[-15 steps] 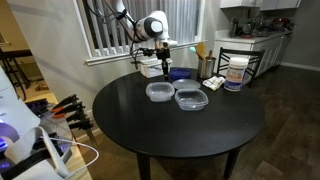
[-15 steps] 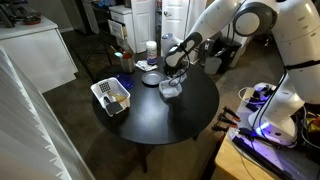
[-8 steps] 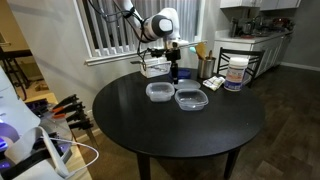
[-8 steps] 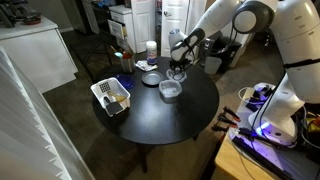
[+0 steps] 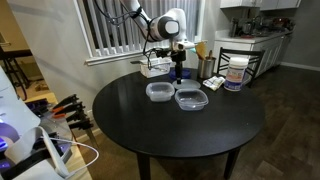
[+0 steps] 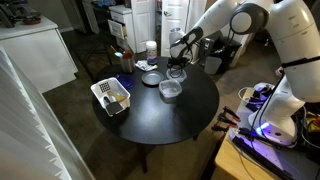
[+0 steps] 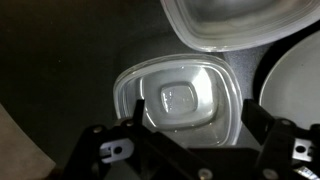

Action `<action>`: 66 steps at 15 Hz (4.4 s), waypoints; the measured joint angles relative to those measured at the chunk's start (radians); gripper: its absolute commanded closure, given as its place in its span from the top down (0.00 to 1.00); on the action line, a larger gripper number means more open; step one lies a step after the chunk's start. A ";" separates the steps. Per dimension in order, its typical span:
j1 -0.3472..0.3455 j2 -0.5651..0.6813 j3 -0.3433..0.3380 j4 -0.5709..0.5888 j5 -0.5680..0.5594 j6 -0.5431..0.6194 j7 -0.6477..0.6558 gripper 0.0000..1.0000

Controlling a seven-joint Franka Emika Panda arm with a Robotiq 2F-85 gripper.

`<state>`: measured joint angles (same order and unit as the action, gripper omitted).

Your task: Stack the lunchboxes

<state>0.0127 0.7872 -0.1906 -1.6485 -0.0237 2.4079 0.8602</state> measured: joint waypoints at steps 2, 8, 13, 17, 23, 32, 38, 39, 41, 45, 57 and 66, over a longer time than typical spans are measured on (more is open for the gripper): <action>-0.011 0.042 0.008 0.071 0.002 -0.047 -0.001 1.00; -0.028 0.193 0.018 0.303 0.008 -0.199 -0.001 1.00; -0.020 0.282 0.022 0.438 0.008 -0.203 -0.001 1.00; -0.021 0.342 0.022 0.521 0.008 -0.202 -0.001 1.00; -0.024 0.441 0.025 0.616 0.008 -0.200 -0.001 0.67; -0.030 0.475 0.032 0.653 0.008 -0.199 -0.001 0.07; -0.045 0.474 0.022 0.650 0.008 -0.199 -0.001 0.01; -0.045 0.472 0.017 0.644 0.007 -0.199 -0.001 0.03; -0.043 0.462 0.006 0.623 0.004 -0.197 -0.001 0.03; -0.031 0.410 -0.018 0.513 -0.006 -0.146 -0.001 0.03; 0.178 0.043 -0.131 0.035 -0.151 -0.045 0.023 0.03; 0.292 -0.313 -0.095 -0.368 -0.307 0.118 0.072 0.03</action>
<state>0.3043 0.4737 -0.2851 -2.0161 -0.3302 2.5262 0.9326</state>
